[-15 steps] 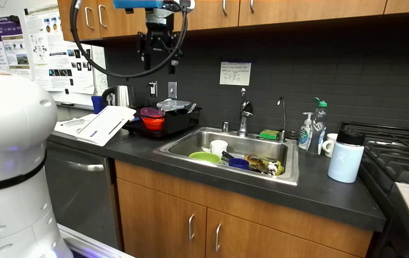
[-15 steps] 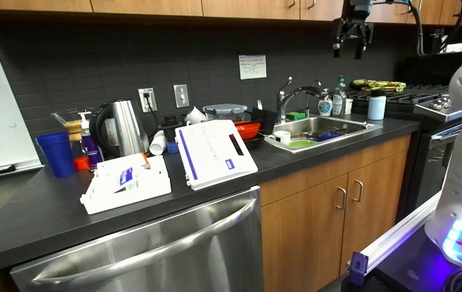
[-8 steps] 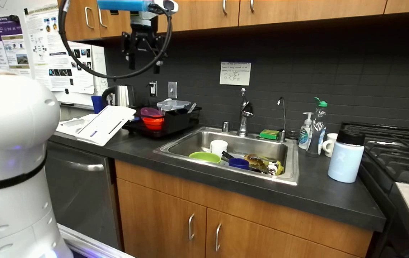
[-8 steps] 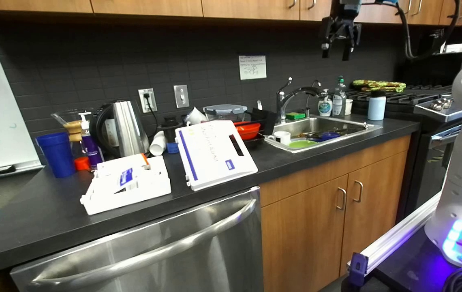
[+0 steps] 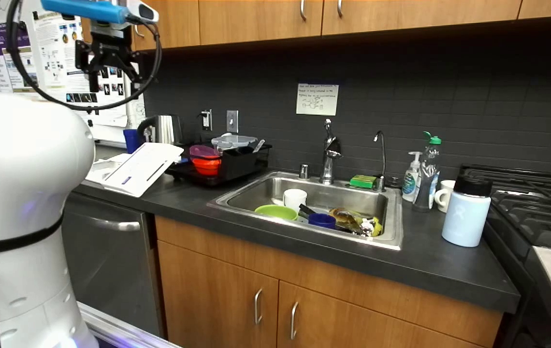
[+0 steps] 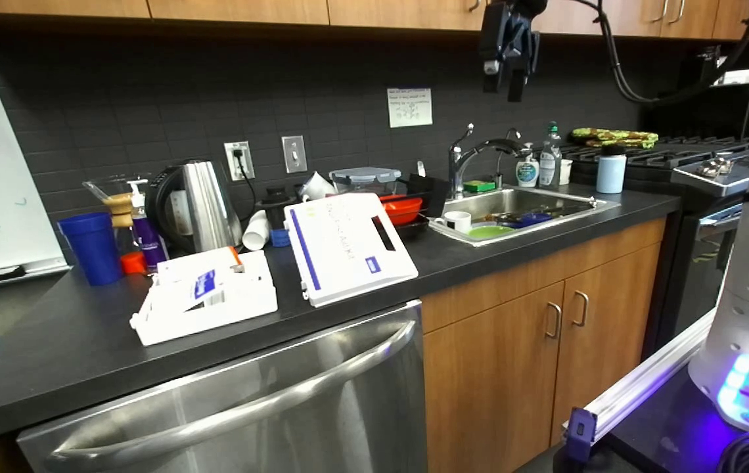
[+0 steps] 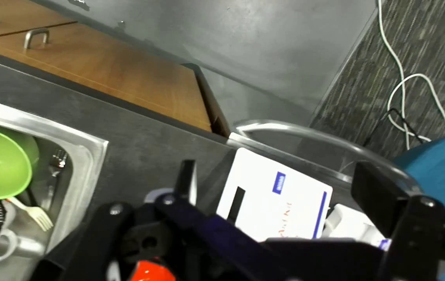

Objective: Remove a white and blue object from the box on the left and put it on the counter

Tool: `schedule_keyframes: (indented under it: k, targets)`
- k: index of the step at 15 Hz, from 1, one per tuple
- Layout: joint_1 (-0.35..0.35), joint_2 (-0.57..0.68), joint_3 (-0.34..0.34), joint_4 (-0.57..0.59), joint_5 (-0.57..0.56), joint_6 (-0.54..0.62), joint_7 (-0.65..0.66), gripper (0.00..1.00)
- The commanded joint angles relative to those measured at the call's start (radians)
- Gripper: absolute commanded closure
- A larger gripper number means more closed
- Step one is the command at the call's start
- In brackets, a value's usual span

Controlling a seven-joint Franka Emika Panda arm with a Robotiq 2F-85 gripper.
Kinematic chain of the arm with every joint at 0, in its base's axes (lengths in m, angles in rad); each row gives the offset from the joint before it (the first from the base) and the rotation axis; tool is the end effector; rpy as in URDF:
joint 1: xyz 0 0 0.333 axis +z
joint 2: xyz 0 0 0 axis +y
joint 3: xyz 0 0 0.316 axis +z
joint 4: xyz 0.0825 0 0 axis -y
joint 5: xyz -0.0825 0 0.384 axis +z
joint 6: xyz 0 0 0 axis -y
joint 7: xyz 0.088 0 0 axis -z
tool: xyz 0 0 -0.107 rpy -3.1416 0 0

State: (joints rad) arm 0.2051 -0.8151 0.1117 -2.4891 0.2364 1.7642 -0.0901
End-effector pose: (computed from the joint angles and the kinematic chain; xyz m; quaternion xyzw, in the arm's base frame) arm 0.2921 0.1248 0.5527 -0.9817 -0.1686 -0.0364 0.0801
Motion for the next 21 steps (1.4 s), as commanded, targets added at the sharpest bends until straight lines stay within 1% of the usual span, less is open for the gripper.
schedule_keyframes:
  k: [1,6,10,13,16,21]
  targets:
    - [0.075,-0.031,0.055,-0.044,0.061,0.068,-0.025,0.0]
    - [0.17,0.052,0.177,-0.1,0.122,0.312,0.003,0.0]
    - [0.243,0.137,0.253,-0.126,0.125,0.451,0.017,0.0]
    - [0.275,0.204,0.284,-0.134,0.103,0.522,0.032,0.0]
    - [0.283,0.279,0.31,-0.138,0.072,0.587,0.047,0.0]
    - [0.302,0.383,0.337,-0.109,0.017,0.677,0.058,0.0]
